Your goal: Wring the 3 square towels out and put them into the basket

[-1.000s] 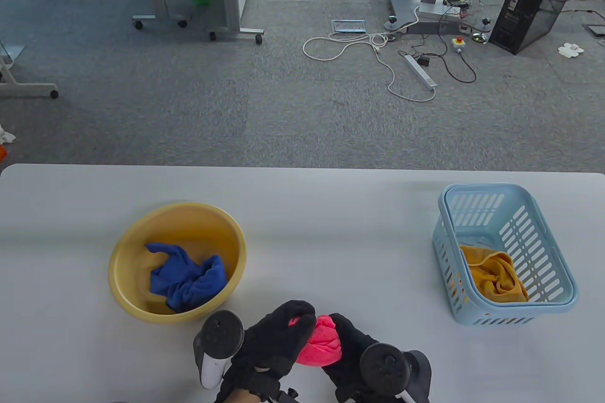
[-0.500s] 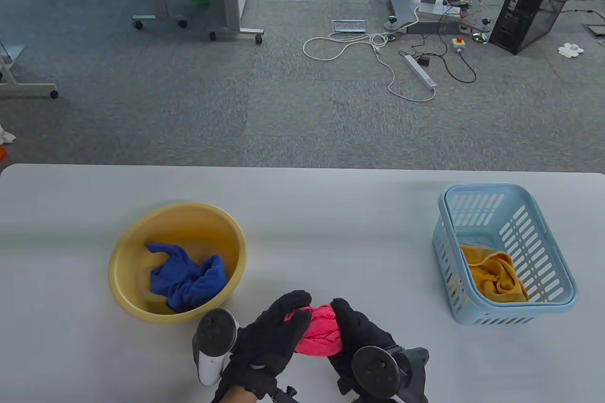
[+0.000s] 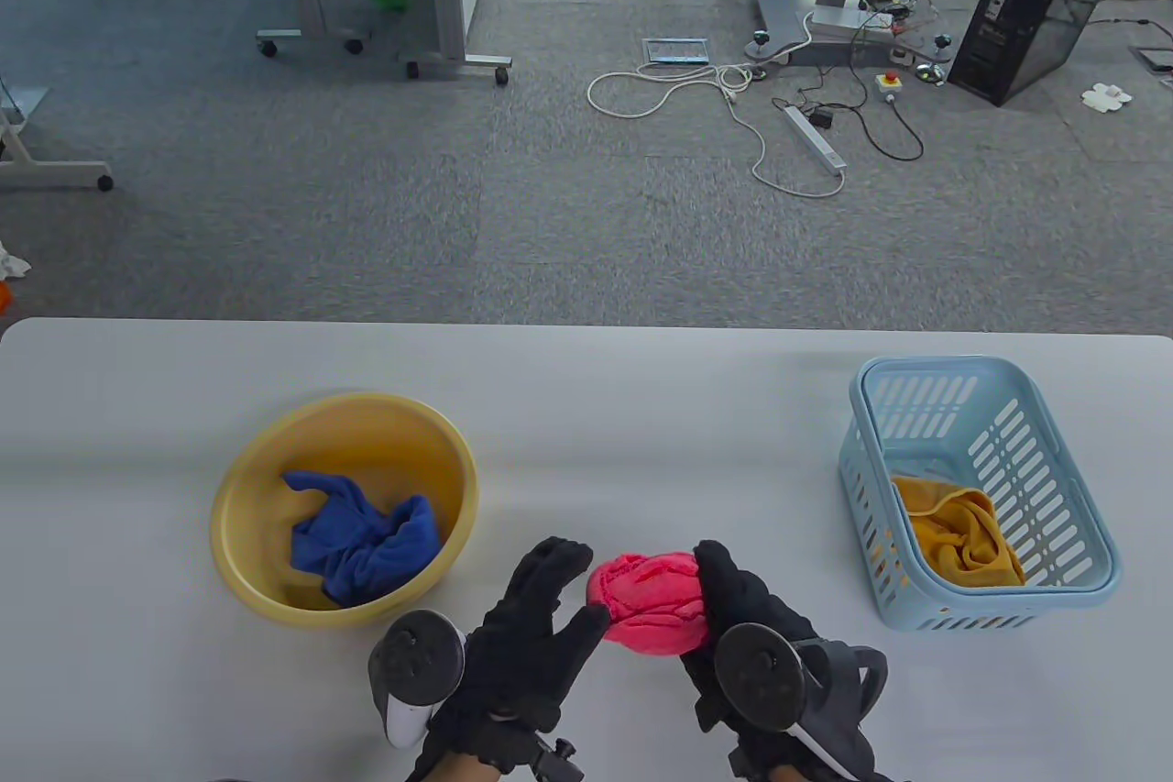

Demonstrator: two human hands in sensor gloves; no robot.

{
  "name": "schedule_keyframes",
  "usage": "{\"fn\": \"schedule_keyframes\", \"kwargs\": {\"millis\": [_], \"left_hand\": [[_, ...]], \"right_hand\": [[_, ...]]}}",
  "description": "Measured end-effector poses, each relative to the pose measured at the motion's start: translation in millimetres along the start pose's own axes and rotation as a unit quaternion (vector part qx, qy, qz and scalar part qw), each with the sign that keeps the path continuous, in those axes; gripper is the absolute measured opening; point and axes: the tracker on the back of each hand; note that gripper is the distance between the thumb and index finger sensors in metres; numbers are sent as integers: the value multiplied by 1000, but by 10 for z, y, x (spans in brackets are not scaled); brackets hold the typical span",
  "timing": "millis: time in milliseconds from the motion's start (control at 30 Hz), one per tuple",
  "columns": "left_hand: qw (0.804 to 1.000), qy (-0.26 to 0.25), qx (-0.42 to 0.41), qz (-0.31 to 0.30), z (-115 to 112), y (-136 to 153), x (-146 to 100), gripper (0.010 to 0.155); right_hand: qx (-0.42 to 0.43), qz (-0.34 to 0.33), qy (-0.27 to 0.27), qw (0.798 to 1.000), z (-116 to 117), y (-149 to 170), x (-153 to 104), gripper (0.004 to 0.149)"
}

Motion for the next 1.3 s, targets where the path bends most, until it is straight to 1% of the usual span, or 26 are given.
{"fn": "schedule_keyframes", "kwargs": {"millis": [67, 167, 233, 300, 367, 500, 567, 700, 867, 900, 1000, 1033, 1100, 1167, 1233, 1300], "left_hand": [[1000, 1, 9, -1, -13, 1, 0, 75], [999, 19, 31, 3, -34, 5, -4, 77], [999, 28, 35, -8, -42, -7, 3, 77], [998, 44, 49, -15, -43, -31, 13, 78], [996, 45, 69, -16, -45, -52, 14, 80], [994, 44, 95, -11, -56, -56, 4, 80], [994, 45, 97, -7, -56, -42, 5, 80], [994, 44, 99, 2, -57, -2, 16, 80], [994, 38, 101, 8, -63, 48, 23, 79], [995, 36, 97, 8, -60, 64, 23, 79], [999, 14, 51, -8, -42, 90, 24, 76], [999, 12, 50, -8, -35, 92, 24, 76], [998, 7, 61, -11, -17, 98, 26, 75], [998, 5, 61, -10, -13, 100, 29, 75], [998, 5, 56, -7, -12, 117, 30, 75], [999, 5, 47, -3, -17, 137, 31, 75]], "right_hand": [[-2, 21, 9, 1000, -56, 75, 44, 86], [12, 63, 19, 998, -166, 228, 123, 88], [10, 89, 31, 995, -238, 332, 165, 88], [-3, 132, 41, 990, -320, 464, 209, 89], [-1, 164, 56, 985, -390, 623, 252, 91], [5, 235, 65, 970, -461, 897, 287, 93], [4, 257, 69, 964, -470, 1011, 292, 93], [-28, 286, 78, 955, -441, 1221, 304, 93], [-11, 339, 83, 937, -333, 1482, 284, 95], [-13, 349, 83, 933, -294, 1543, 275, 95], [-27, 370, 82, 925, -206, 1685, 249, 96], [-25, 376, 81, 923, -190, 1717, 244, 96], [-11, 397, 81, 914, -139, 1808, 231, 97], [-3, 406, 73, 911, -106, 1853, 231, 98], [22, 405, 59, 912, -68, 1895, 235, 102], [50, 413, 52, 908, -39, 1929, 234, 107]]}}
Point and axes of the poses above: the tracker on the back of each hand, its own y axis roughly to the little-finger side, its own x axis roughly from the wrist to the fingertips, z = x × y, and after that the axes turned 3 degrees about y, right-handed
